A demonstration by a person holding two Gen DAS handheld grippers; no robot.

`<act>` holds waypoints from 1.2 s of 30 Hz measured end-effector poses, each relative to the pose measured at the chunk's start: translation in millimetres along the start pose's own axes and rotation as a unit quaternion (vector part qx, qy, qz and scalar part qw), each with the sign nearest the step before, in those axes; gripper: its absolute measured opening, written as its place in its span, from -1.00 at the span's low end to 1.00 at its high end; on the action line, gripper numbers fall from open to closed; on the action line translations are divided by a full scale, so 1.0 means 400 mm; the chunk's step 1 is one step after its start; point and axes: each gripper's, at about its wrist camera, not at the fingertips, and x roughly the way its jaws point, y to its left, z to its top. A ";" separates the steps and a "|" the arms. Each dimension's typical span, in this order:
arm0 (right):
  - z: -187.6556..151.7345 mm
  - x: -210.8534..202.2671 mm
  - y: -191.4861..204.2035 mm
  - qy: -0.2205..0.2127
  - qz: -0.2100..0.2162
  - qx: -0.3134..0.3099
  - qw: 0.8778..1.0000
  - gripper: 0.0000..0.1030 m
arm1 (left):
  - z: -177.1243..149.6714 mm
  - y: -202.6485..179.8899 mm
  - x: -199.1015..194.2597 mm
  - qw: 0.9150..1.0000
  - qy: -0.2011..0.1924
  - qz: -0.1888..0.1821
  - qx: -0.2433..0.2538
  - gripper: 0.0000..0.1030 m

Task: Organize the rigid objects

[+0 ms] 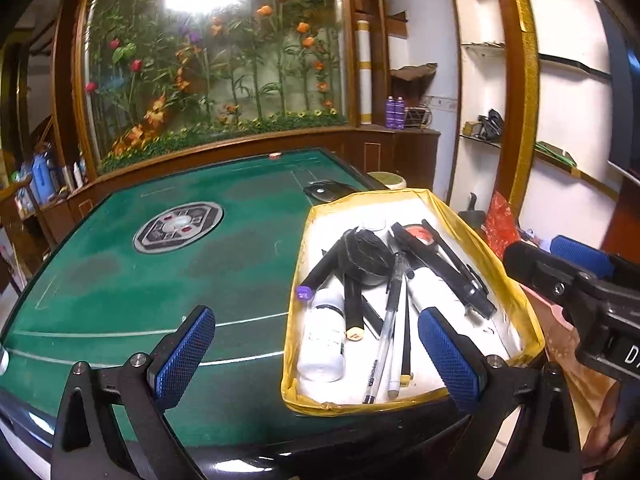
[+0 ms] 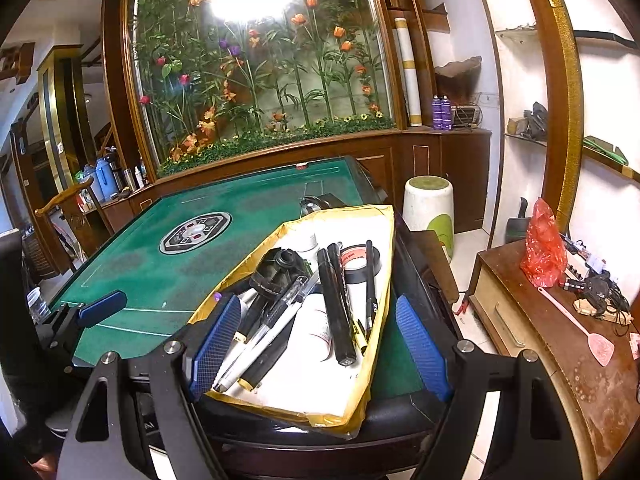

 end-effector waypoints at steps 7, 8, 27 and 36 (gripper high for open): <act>0.012 0.016 -0.008 0.001 0.002 0.008 1.000 0.54 | 0.000 -0.027 0.022 0.998 0.051 0.002 0.031 0.99; 0.011 0.013 -0.008 0.000 0.001 0.008 1.000 0.54 | -0.003 -0.037 0.020 0.997 0.041 0.031 0.050 0.99; 0.000 0.009 -0.008 0.003 -0.001 0.009 1.000 0.54 | -0.021 -0.080 0.029 0.994 0.035 0.041 0.092 0.99; -0.005 0.008 -0.007 0.006 0.000 0.010 1.000 0.54 | -0.023 -0.076 0.035 0.995 0.040 0.035 0.088 0.99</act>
